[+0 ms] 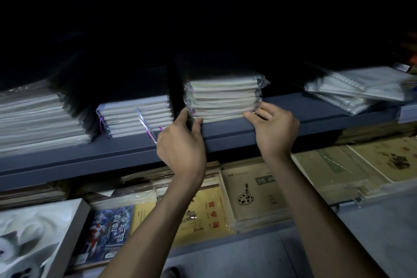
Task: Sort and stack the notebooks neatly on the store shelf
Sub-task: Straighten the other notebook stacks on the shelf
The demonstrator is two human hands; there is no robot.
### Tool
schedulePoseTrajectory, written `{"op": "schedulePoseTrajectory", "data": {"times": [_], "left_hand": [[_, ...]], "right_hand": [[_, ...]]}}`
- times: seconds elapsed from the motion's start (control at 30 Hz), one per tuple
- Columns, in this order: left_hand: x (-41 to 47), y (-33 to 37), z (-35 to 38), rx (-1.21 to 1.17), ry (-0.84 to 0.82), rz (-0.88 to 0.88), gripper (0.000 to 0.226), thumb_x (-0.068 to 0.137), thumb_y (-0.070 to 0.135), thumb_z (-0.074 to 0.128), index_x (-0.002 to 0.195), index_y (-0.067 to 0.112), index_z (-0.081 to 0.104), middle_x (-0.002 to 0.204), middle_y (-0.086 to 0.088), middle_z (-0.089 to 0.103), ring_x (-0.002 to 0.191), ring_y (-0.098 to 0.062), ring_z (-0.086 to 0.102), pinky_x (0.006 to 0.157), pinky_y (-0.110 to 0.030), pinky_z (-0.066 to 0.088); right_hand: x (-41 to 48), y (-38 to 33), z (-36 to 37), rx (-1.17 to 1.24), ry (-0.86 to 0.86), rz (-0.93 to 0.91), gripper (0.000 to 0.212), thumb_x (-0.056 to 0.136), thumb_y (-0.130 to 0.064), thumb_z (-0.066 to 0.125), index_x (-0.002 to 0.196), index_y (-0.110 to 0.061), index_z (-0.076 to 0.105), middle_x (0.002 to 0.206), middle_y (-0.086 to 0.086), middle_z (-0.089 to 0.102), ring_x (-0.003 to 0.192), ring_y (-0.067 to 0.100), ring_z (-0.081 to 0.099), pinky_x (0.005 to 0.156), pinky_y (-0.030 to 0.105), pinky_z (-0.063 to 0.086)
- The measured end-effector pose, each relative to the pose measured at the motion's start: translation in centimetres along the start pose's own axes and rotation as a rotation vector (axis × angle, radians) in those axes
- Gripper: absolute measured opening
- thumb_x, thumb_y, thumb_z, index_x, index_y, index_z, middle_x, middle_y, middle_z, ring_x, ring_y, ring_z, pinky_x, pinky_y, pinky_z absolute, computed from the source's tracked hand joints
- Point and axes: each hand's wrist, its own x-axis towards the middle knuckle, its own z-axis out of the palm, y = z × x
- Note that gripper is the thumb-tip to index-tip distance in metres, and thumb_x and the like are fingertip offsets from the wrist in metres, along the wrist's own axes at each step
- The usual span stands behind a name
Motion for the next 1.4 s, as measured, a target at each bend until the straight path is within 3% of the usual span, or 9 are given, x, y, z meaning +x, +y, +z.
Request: {"op": "schedulePoseTrajectory", "data": {"times": [0.13, 0.3, 0.57, 0.8, 0.9, 0.97, 1.13, 1.27, 1.4], "left_hand": [[-0.1, 0.0, 0.1, -0.016, -0.005, -0.002, 0.023, 0.098, 0.050, 0.065, 0.118, 0.038, 0.071, 0.085, 0.003, 0.076, 0.086, -0.030, 0.071, 0.069, -0.038, 0.052], [0.1, -0.1, 0.1, -0.039, 0.010, -0.007, 0.024, 0.099, 0.052, 0.063, 0.116, 0.038, 0.073, 0.087, 0.002, 0.078, 0.086, -0.030, 0.073, 0.067, -0.037, 0.051], [0.0, 0.2, -0.2, -0.023, 0.000, -0.005, 0.022, 0.100, 0.052, 0.063, 0.113, 0.038, 0.073, 0.082, -0.002, 0.077, 0.083, -0.033, 0.072, 0.062, -0.035, 0.046], [-0.7, 0.1, -0.6, -0.061, -0.016, 0.069, 0.035, 0.098, 0.043, 0.067, 0.131, 0.031, 0.069, 0.084, 0.000, 0.076, 0.085, -0.030, 0.071, 0.078, -0.045, 0.059], [-0.9, -0.1, -1.2, -0.176, -0.025, 0.059, 0.045, 0.099, 0.029, 0.067, 0.143, 0.025, 0.061, 0.103, 0.000, 0.078, 0.097, -0.026, 0.072, 0.091, -0.044, 0.059], [-0.7, 0.1, -1.8, -0.322, -0.051, -0.026, 0.053, 0.101, 0.027, 0.066, 0.152, 0.024, 0.053, 0.125, 0.005, 0.074, 0.108, -0.014, 0.068, 0.095, -0.033, 0.054], [-0.7, 1.1, -2.8, -0.684, -0.232, 0.030, 0.074, 0.102, 0.023, 0.065, 0.165, 0.033, 0.028, 0.161, 0.019, 0.043, 0.146, 0.003, 0.041, 0.118, -0.024, 0.037], [-0.9, 1.9, -2.2, -0.690, -0.276, 0.079, 0.078, 0.103, 0.028, 0.062, 0.167, 0.038, 0.019, 0.165, 0.022, 0.034, 0.149, 0.009, 0.032, 0.124, -0.026, 0.032], [-0.9, 1.8, -1.8, -0.693, -0.255, 0.089, 0.079, 0.098, 0.035, 0.058, 0.166, 0.038, 0.018, 0.164, 0.016, 0.037, 0.150, -0.001, 0.035, 0.125, -0.037, 0.034]], "right_hand": [[-0.3, -0.5, -0.7, 0.011, -0.054, 0.019, 0.039, 0.078, -0.031, 0.088, 0.113, -0.018, 0.079, 0.099, -0.011, 0.078, 0.097, -0.001, 0.072, 0.103, 0.045, 0.053], [-0.3, -1.4, -1.0, 0.030, -0.012, 0.028, 0.034, 0.081, -0.019, 0.087, 0.112, -0.009, 0.079, 0.101, 0.000, 0.079, 0.090, -0.005, 0.071, 0.087, 0.016, 0.058], [-0.1, -2.6, -0.8, 0.043, 0.018, 0.127, 0.030, 0.076, -0.019, 0.091, 0.103, -0.012, 0.082, 0.090, -0.005, 0.079, 0.075, -0.014, 0.068, 0.085, 0.017, 0.058], [-0.5, -2.3, -2.1, 0.007, -0.122, 0.103, 0.029, 0.083, -0.020, 0.086, 0.110, -0.017, 0.079, 0.095, -0.010, 0.077, 0.093, -0.002, 0.072, 0.095, 0.033, 0.060], [-0.3, -2.1, -2.1, -0.039, -0.148, 0.103, 0.041, 0.089, -0.022, 0.080, 0.129, -0.019, 0.071, 0.109, -0.007, 0.077, 0.105, 0.004, 0.070, 0.104, 0.037, 0.055], [-0.5, -2.5, -1.8, 0.001, -0.165, 0.128, 0.053, 0.093, -0.022, 0.076, 0.143, -0.025, 0.060, 0.125, -0.007, 0.072, 0.119, 0.007, 0.064, 0.108, 0.036, 0.051], [-0.4, -4.0, -1.7, 0.361, -0.221, 0.228, 0.080, 0.093, 0.000, 0.069, 0.159, -0.028, 0.034, 0.156, -0.009, 0.046, 0.141, 0.005, 0.044, 0.087, 0.003, 0.045], [0.3, -4.6, -1.5, 0.499, -0.249, 0.248, 0.082, 0.088, 0.015, 0.061, 0.158, -0.021, 0.037, 0.159, 0.000, 0.044, 0.146, 0.012, 0.041, 0.103, 0.016, 0.045], [0.5, -4.6, -1.6, 0.510, -0.225, 0.265, 0.078, 0.086, 0.017, 0.055, 0.154, -0.019, 0.045, 0.153, -0.001, 0.052, 0.142, 0.011, 0.047, 0.110, 0.026, 0.045]]}}
